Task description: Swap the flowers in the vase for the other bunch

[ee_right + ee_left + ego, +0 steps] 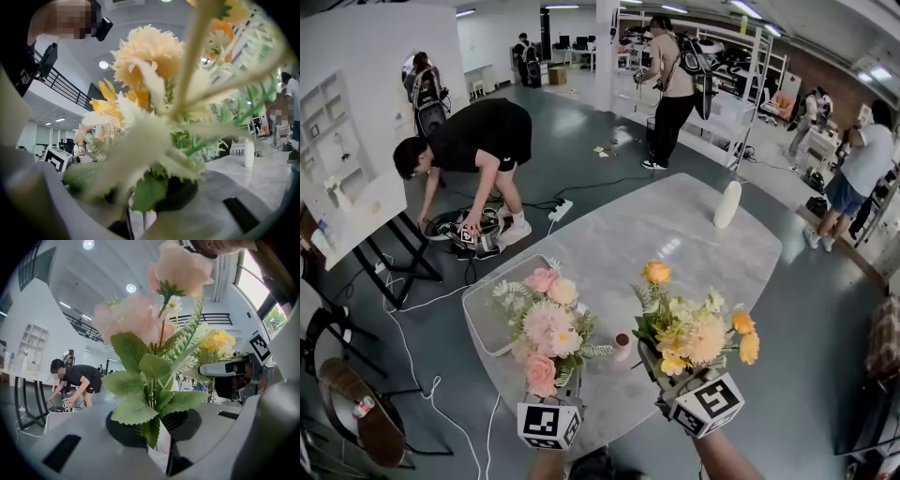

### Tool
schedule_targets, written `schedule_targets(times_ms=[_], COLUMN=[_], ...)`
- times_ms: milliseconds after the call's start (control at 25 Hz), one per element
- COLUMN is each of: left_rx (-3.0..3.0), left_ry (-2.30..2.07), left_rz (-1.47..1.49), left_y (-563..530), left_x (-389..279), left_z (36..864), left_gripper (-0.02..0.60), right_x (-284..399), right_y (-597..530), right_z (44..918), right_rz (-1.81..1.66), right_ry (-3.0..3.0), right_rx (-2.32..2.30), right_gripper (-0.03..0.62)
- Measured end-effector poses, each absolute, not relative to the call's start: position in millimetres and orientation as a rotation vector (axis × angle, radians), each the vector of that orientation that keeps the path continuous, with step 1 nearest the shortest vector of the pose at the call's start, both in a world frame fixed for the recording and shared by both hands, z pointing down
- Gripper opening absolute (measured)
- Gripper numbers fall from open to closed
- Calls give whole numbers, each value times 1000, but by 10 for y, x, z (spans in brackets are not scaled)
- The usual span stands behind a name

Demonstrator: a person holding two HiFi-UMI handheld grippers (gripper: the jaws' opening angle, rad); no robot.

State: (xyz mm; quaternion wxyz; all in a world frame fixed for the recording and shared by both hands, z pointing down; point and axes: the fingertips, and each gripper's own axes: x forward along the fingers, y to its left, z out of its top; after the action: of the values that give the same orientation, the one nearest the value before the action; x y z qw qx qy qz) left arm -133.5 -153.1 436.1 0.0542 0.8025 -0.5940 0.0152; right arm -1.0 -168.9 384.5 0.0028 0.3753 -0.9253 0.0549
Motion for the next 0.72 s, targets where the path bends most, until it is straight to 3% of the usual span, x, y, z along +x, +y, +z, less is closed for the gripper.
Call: schedule_targets(times_ms=[720], left_rx=[2521], left_ry=[-1679], left_rz=[84], left_y=[-1829], left_x=[-1328], left_z=[4613], left_gripper=[74], right_x=[-299], right_y=[-2119], right_z=[3952], right_rz=[147], right_ry=[-2908], right_rx=[1246], right_gripper=[103])
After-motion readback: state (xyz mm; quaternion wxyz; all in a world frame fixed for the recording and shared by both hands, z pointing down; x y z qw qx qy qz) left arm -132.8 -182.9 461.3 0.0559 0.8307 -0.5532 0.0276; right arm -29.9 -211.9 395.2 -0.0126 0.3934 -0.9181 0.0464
